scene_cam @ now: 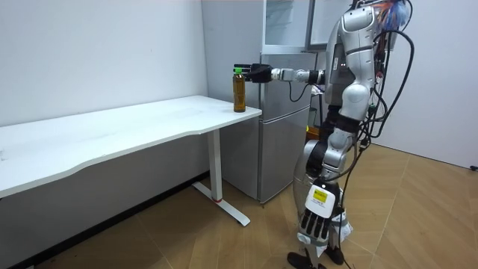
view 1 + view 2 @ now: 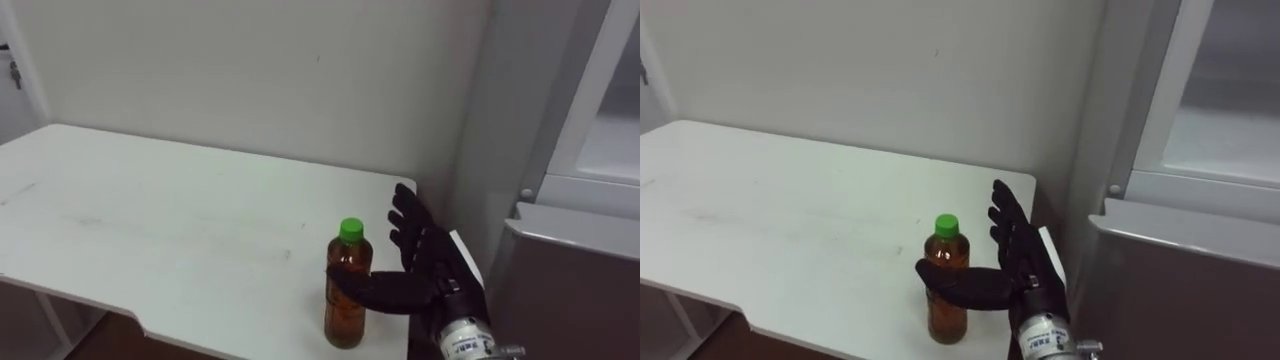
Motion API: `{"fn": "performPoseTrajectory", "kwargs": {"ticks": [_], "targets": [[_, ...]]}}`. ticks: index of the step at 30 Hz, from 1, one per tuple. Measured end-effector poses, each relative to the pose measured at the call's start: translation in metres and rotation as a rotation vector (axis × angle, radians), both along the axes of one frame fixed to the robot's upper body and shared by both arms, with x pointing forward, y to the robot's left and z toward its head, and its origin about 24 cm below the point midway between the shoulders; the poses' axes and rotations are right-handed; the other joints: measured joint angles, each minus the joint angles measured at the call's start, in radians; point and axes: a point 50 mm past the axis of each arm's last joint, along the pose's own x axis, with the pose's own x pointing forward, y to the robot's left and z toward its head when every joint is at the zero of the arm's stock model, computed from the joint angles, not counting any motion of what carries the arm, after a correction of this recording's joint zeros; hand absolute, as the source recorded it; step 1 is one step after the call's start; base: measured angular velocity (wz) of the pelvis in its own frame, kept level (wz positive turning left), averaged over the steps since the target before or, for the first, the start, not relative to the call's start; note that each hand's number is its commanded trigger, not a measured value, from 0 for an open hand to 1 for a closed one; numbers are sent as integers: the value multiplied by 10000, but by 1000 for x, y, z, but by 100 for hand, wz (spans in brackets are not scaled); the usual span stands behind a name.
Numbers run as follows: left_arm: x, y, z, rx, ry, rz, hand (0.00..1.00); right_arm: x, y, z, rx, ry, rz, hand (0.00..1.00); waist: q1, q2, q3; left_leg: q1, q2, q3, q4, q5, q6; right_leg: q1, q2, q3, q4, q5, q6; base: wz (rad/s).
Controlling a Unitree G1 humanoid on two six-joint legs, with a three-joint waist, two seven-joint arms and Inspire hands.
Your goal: Put the bottle in the upper fridge
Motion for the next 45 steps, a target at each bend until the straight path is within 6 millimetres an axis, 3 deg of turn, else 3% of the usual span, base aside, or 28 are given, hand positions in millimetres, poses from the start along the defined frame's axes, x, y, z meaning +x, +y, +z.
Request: {"fn": "performPoseTrajectory", "kwargs": {"ticks": [8,20,26,33,38,45], "targets": [[0,-1,0,36,129,198,0,7,6,-6,-120,423,202,0,4,76,88,-31,-43,-190,31,22,33,108,-40,-282,7,-5,14,10],[7,-3,3,85,-191,241,0,13,5,-19,1053,1681,201,0,215,98,58,-54,-108,-240,105,60,104,86,-133,-364,151,-30,71,3],[7,-3,4,100,-279,254,0,14,-3,-38,1528,2733,-377,0,179,187,35,-19,-226,-539,115,123,176,237,-201,-581,159,-20,135,14],[-6,-3,4,91,36,429,0,14,-12,-47,1680,3213,-1053,0,127,259,-1,-16,-341,-709,120,178,268,285,-279,-592,191,2,215,8],[-16,-2,3,61,381,501,0,14,-14,-49,1612,3324,-1167,0,5,324,21,-13,-402,-730,133,218,345,296,-337,-583,211,47,292,2],[-17,-2,3,-36,388,485,0,12,-19,-58,1467,3678,-1579,0,-7,324,2,-19,-419,-733,243,191,391,288,-393,-584,356,42,325,0]]}}
